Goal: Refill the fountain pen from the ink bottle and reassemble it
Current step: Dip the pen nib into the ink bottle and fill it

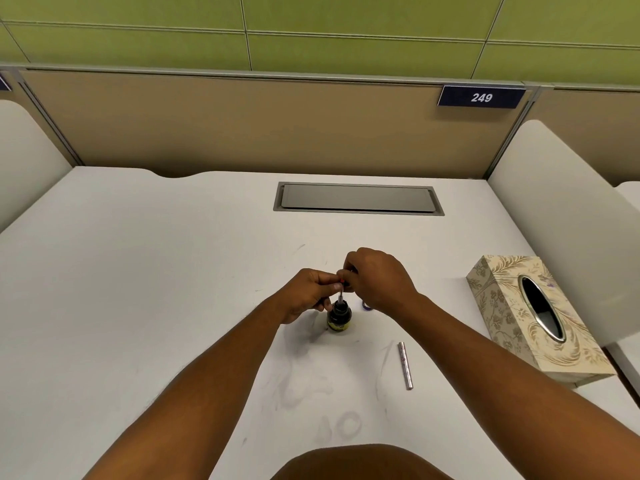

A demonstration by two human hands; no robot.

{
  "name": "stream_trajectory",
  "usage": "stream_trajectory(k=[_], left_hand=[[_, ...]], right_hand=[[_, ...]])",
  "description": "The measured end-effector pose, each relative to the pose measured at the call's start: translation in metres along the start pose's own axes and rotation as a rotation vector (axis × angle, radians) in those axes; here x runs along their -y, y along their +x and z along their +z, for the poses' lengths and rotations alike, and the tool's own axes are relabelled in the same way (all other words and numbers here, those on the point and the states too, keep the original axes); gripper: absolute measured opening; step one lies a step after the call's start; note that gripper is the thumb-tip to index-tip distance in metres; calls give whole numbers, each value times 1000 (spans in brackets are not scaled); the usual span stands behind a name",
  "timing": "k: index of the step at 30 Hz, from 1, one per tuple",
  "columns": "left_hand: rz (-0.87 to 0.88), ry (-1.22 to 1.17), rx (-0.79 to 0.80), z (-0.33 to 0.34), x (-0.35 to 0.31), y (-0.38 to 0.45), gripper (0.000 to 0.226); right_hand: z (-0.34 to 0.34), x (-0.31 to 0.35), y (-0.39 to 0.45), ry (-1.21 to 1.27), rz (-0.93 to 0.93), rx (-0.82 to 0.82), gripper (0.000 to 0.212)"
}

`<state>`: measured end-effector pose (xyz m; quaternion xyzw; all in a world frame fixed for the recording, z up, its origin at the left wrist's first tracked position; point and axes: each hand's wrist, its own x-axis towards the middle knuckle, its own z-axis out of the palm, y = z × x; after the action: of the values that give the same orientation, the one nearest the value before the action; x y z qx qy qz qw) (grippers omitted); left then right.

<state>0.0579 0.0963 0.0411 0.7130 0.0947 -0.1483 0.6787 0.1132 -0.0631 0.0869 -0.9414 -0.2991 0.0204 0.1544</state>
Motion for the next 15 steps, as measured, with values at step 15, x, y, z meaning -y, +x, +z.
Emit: stream_trajectory(k=[15], left_hand=[[-2, 36, -8, -1, 0, -1, 19]], right_hand=[[1, -1, -1, 16, -40, 22, 19]])
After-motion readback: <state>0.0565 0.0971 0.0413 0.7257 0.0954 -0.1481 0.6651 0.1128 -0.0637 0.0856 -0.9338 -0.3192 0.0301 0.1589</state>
